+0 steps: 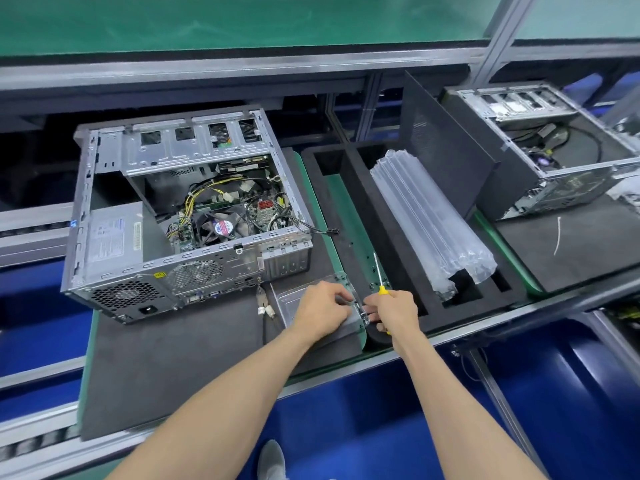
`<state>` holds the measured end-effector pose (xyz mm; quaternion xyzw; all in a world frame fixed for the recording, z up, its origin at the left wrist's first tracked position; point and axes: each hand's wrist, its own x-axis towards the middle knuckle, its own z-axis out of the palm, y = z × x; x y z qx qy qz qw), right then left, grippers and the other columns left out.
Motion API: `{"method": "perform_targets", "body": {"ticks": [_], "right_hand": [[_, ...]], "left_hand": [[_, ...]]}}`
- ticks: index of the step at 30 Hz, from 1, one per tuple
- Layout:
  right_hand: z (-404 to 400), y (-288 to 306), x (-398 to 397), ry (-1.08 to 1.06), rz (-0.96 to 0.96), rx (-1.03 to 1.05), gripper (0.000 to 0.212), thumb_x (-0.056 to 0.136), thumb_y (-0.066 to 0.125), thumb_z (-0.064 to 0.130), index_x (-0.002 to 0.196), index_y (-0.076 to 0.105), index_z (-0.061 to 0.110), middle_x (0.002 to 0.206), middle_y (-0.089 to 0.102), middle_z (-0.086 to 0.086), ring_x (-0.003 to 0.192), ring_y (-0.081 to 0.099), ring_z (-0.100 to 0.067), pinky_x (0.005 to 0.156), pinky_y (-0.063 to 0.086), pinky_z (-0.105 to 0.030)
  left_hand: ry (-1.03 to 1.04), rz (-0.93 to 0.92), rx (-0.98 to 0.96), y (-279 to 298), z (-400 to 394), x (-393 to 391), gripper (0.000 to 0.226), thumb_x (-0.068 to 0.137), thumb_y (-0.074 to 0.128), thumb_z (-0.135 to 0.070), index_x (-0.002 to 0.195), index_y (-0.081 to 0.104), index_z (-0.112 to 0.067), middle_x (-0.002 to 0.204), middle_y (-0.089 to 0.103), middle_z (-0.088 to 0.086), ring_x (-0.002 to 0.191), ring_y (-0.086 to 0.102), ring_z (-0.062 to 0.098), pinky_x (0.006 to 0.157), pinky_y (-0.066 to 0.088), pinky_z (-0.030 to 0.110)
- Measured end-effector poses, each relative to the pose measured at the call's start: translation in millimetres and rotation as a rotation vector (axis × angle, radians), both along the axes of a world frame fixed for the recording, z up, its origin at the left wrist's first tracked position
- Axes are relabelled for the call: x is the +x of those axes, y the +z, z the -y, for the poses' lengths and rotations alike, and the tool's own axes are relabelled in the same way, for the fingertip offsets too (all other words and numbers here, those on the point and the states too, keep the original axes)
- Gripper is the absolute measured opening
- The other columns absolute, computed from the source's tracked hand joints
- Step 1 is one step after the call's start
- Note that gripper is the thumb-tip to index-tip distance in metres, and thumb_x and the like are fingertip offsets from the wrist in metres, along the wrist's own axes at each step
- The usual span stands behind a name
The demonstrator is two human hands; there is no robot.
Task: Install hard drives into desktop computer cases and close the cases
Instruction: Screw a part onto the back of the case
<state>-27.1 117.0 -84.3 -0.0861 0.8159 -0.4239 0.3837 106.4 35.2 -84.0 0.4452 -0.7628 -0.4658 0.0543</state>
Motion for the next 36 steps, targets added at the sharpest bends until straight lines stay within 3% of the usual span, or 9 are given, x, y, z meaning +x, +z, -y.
{"method": "perform_targets", "body": {"ticks": [3,9,15,23,31,36], "right_hand": [[2.6,-0.2,-0.6,0.003,0.068,-0.020,0.007,0.083,0.068,0.007,0.088,0.073,0.004,0.071,0.075,-0.007,0.059,0.062,-0.014,0.044,0.044,-0.024],[7.6,-3.9,0.6,-0.021,0.114,-0.037,0.006,0.084,0.067,0.004,0.085,0.073,0.004,0.070,0.075,-0.010,0.054,0.062,-0.012,0.046,0.049,-0.023],[8.0,-5.8,-1.6,-0.027,0.131,-0.046,0.007,0.083,0.065,0.001,0.083,0.073,0.001,0.071,0.074,-0.015,0.057,0.061,-0.018,0.052,0.054,-0.026],[6.9,-2.8,-1.2,-0.029,0.144,-0.042,0.010,0.087,0.064,-0.001,0.083,0.072,0.001,0.067,0.073,-0.013,0.053,0.060,-0.015,0.053,0.054,-0.026],[6.2,0.3,-0.6,-0.028,0.155,-0.048,0.015,0.089,0.059,-0.001,0.088,0.073,0.003,0.069,0.073,-0.009,0.059,0.060,-0.015,0.054,0.052,-0.025],[6.2,2.2,-1.2,-0.028,0.160,-0.042,0.014,0.091,0.059,0.000,0.088,0.073,0.003,0.070,0.074,-0.010,0.059,0.062,-0.014,0.055,0.053,-0.025]], "left_hand": [[-0.036,0.046,-0.142,-4.5,-4.9,-5.1,0.024,0.083,0.070,-0.018,0.102,0.079,-0.030,0.103,0.077,-0.007,0.104,0.066,0.014,0.091,0.054,0.031],[-0.080,0.096,-0.227,-12.6,-2.6,-5.5,0.013,0.084,0.072,-0.030,0.095,0.080,-0.029,0.095,0.078,-0.003,0.099,0.066,0.021,0.086,0.054,0.036],[-0.124,0.108,-0.314,-17.5,-1.6,-8.6,0.018,0.086,0.072,-0.039,0.096,0.079,-0.026,0.094,0.078,0.001,0.097,0.066,0.025,0.083,0.053,0.039],[-0.222,0.137,-0.393,-17.8,3.2,-11.8,0.017,0.093,0.064,-0.034,0.093,0.075,-0.021,0.094,0.076,0.006,0.096,0.064,0.030,0.081,0.050,0.038],[-0.175,0.094,-0.427,-21.7,1.3,-0.4,0.031,0.090,0.051,-0.016,0.108,0.077,-0.017,0.098,0.078,0.006,0.094,0.068,0.031,0.086,0.053,0.038],[-0.170,0.081,-0.442,-25.2,0.7,-0.6,0.024,0.094,0.062,-0.034,0.103,0.078,-0.019,0.092,0.078,0.003,0.089,0.069,0.027,0.085,0.052,0.038]]}}
